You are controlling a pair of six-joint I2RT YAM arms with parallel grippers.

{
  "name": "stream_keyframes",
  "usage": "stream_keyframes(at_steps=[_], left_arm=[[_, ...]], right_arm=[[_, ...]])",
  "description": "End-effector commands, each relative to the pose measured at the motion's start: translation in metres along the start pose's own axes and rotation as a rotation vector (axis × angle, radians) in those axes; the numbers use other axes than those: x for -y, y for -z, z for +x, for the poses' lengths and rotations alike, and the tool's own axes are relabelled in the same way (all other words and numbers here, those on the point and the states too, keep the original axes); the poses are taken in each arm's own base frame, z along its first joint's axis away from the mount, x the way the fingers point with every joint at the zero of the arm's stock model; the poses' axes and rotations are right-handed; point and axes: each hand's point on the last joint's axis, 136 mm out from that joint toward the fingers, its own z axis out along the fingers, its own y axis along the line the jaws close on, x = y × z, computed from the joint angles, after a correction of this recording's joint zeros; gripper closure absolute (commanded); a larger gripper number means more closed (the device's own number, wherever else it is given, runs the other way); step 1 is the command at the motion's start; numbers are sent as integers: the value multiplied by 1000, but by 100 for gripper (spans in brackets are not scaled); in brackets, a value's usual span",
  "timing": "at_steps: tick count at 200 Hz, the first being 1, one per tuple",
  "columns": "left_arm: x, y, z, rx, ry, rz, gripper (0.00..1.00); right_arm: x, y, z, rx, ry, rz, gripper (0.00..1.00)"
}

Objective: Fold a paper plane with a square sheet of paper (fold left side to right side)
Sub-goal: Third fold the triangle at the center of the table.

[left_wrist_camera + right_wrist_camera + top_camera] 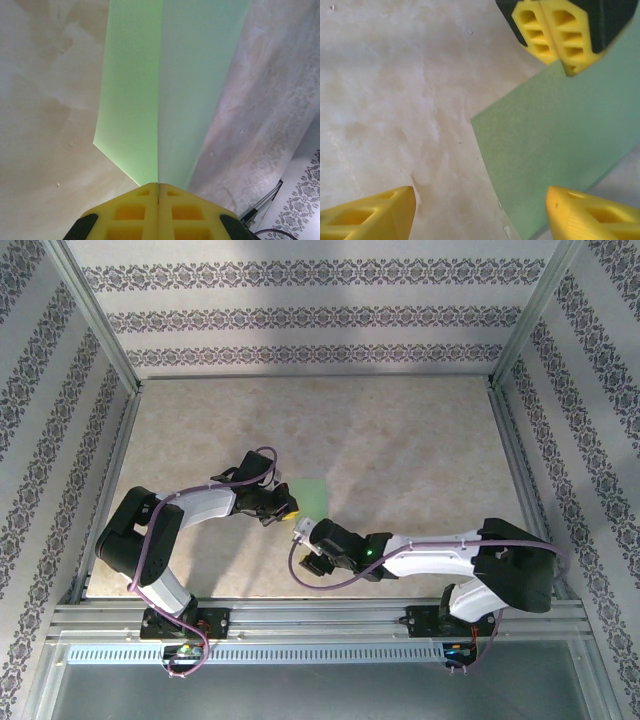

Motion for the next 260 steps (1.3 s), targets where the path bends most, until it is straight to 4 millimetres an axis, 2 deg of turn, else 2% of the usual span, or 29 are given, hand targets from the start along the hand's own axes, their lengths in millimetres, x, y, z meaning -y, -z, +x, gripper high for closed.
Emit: stream_keyframes(at_steps=[1, 25, 67, 101, 127, 136, 159, 169, 186, 202, 230, 260], left_arm=[[9, -1, 6, -11, -12, 30, 100], [8, -1, 6, -12, -13, 31, 100], [8, -1, 7, -14, -16, 28, 100], [7, -1, 7, -14, -19, 24, 100], [4, -2, 9, -22, -34, 14, 100], [3, -1, 9, -23, -49, 1, 99], [-3, 4, 6, -16, -72, -34, 82], [-5, 8, 3, -9, -73, -34, 78], [-8, 18, -2, 7, -78, -36, 69], [-10, 32, -7, 28, -92, -44, 65], [-3, 52, -19, 71, -138, -34, 65], [19, 48, -25, 32, -207, 30, 78]], right_arm=[[4, -6, -21, 30, 29, 51, 30], [7, -14, -29, 34, 26, 80, 33], [9, -21, -33, 29, 18, 93, 52], [9, -21, -26, 17, -1, 88, 75], [10, -20, -23, 11, -23, 84, 100], [11, -19, -22, 8, -33, 82, 100], [12, -17, -19, 9, -72, 58, 100], [12, -16, -17, 9, -95, 37, 100], [11, -16, -13, 2, -130, 1, 100], [11, -16, -11, -2, -163, -35, 100], [10, -16, -9, -8, -243, -109, 100], [7, -16, -9, -3, -311, -194, 100]])
